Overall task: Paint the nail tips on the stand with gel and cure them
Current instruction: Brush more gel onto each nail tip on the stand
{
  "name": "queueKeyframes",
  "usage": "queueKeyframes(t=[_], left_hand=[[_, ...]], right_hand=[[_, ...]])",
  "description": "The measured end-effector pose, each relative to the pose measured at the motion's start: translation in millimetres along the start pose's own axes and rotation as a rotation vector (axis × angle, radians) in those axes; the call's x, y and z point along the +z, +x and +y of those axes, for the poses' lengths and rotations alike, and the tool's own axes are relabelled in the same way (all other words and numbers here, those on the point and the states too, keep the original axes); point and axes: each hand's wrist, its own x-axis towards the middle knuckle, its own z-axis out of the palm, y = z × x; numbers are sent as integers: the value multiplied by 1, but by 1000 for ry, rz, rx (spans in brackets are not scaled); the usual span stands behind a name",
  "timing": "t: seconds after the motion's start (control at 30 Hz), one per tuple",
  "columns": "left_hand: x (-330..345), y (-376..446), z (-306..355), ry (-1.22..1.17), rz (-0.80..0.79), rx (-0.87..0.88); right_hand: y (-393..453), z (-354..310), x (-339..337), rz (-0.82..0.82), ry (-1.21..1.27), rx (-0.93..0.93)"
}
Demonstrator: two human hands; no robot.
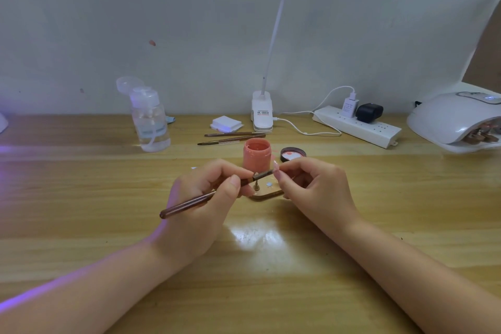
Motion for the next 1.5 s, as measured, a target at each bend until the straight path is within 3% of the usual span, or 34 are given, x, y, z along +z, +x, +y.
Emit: queueKeyframes(t=[0.2, 1.13, 1.33, 1.5], left_hand=[[1, 5, -3, -52, 41, -83], [-1, -1, 0, 23, -36, -28], [-1, 17, 10, 10, 91, -44], [-13, 60, 23, 58, 234, -158]], right_hand=[[-1, -1, 0, -28, 69, 11], [-1, -3, -2, 4, -20, 25], [1, -5, -1, 14, 4, 71], [1, -5, 0, 11, -9, 65]])
